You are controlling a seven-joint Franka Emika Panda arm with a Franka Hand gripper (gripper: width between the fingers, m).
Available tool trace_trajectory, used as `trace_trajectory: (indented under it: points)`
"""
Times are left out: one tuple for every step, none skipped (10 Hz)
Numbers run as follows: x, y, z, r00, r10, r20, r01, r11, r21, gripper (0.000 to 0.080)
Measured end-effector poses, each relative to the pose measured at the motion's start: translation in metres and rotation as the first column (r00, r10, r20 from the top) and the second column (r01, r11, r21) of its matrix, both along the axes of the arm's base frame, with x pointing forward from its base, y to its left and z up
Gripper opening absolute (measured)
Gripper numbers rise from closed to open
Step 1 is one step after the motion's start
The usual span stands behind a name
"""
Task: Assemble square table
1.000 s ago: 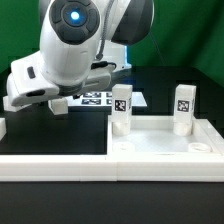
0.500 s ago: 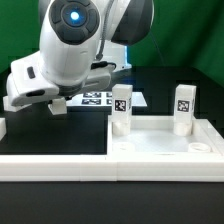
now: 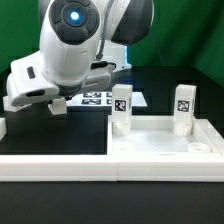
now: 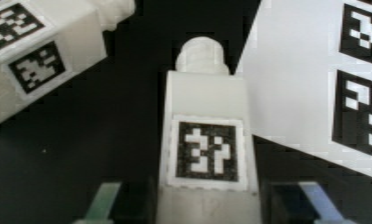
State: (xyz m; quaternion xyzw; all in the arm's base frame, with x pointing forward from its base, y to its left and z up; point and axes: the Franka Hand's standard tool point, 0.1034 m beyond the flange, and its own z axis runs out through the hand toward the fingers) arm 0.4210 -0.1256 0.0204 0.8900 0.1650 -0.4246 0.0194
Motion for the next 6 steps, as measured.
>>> trace_trajectory:
  points:
    - [0.0,0.0,0.0,1.0,0.0,0.0,0.0,1.0,0.0,0.0285]
    - [-0.001,0.001,0.007,1.0,-0.005,-0.019,0.005,1.0,0.0,0.0287]
    - [0.006,0.006,0.031,0.999,-0.018,-0.05,0.018,1.0,-0.002,0.0287]
    - [0.021,0.013,0.059,0.997,-0.046,-0.067,0.046,0.999,0.004,0.0287]
    - [0.037,0.016,0.081,0.998,-0.044,-0.035,0.044,0.999,0.01,0.0287]
    - [0.039,0.017,0.09,0.999,-0.039,-0.022,0.04,0.999,0.011,0.0287]
